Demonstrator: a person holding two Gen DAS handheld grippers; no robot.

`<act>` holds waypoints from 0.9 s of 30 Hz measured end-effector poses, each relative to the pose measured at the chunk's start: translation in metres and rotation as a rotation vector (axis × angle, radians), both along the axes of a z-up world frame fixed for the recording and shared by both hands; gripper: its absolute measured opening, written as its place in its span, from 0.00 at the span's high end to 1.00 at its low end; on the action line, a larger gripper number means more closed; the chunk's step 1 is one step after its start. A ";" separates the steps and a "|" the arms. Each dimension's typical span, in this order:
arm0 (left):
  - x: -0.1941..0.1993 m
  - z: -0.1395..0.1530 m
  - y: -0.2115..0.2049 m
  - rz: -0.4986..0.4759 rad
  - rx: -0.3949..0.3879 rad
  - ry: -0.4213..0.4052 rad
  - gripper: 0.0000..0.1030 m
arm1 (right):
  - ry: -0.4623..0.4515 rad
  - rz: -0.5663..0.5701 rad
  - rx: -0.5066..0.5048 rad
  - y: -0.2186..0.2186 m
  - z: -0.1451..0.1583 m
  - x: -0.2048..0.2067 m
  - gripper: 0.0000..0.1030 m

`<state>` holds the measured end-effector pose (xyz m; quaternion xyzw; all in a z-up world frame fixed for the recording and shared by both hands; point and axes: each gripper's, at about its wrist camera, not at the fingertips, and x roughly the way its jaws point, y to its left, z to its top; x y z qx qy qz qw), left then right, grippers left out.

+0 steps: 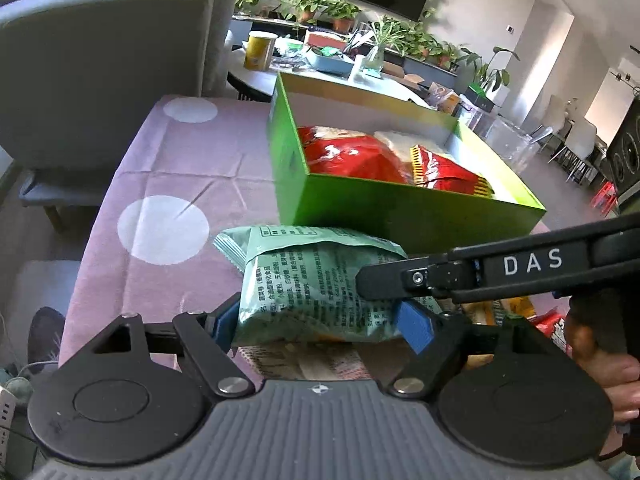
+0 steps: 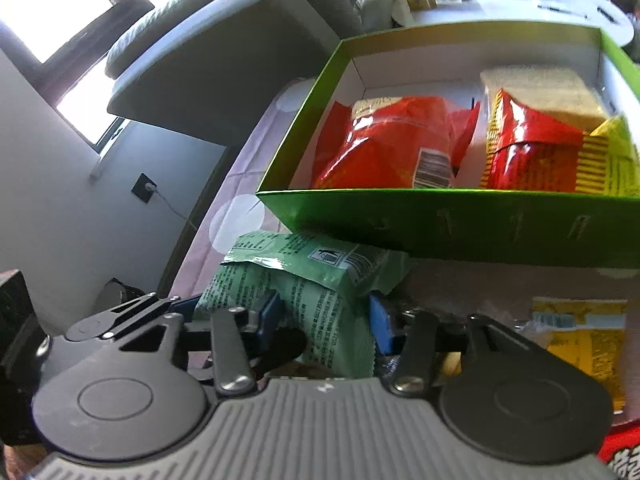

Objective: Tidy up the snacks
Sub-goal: 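Lift the green chip bag with both grippers toward the green box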

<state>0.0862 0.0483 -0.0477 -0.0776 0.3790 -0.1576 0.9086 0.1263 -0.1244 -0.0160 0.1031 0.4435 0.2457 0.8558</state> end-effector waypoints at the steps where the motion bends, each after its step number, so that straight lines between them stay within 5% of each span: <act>1: -0.001 0.002 -0.001 -0.002 0.005 -0.006 0.26 | -0.006 0.001 0.001 -0.001 0.001 -0.002 0.54; 27: -0.020 0.062 -0.035 -0.061 0.058 -0.161 0.26 | -0.146 -0.012 0.094 -0.033 0.043 -0.030 0.54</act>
